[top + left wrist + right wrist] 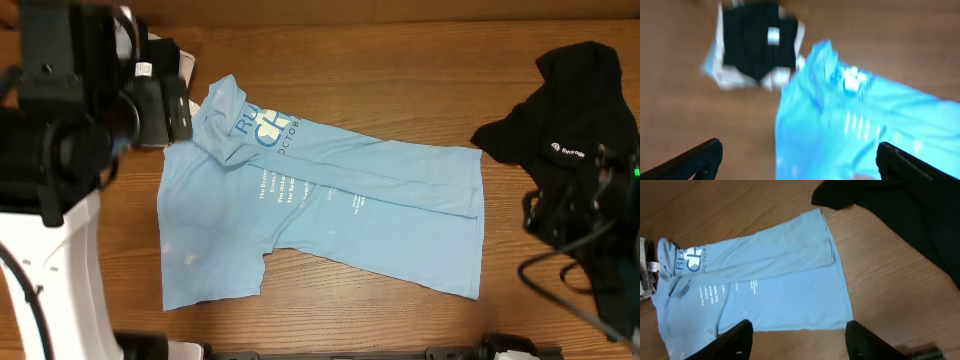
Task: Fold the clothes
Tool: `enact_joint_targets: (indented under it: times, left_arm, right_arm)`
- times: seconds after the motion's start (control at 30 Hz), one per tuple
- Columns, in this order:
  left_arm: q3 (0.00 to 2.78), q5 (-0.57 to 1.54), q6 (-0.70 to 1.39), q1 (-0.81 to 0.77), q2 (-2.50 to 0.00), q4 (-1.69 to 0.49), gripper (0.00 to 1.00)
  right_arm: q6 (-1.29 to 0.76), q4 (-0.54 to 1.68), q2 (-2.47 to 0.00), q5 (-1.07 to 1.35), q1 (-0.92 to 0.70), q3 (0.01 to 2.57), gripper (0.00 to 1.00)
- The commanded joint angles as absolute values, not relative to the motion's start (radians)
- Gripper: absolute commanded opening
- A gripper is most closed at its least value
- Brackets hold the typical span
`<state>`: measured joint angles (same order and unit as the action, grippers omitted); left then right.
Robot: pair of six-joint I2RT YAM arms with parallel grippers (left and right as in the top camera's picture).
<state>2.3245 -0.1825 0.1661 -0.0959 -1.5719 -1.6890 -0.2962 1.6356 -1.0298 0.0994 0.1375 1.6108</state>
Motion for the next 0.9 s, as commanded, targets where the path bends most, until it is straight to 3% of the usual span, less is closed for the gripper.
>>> enact_joint_targets:
  times: [0.0,0.23,0.47,0.87]
  left_arm:
    - [2.13,-0.167,0.287,-0.09,-1.493,-1.689,1.0]
    - [1.653,-0.166,0.408,-0.09,-1.419,-1.561,1.0]
    - [1.274,-0.12,0.328,-0.09,-1.406,-1.312,1.0]
    - [0.932,0.057,0.329,-0.03,-1.408,-1.164,1.0]
  right_arm:
    - [-0.346,1.649,-1.021,0.079,0.141,1.552,0.64]
    - [-0.346,1.558,-1.024,0.084,0.141,1.335,0.64]
    - [-0.345,1.499,-1.066,0.098,0.137,1.243,0.64]
    - [-0.329,1.443,-1.126,0.098,0.136,1.242,0.64]
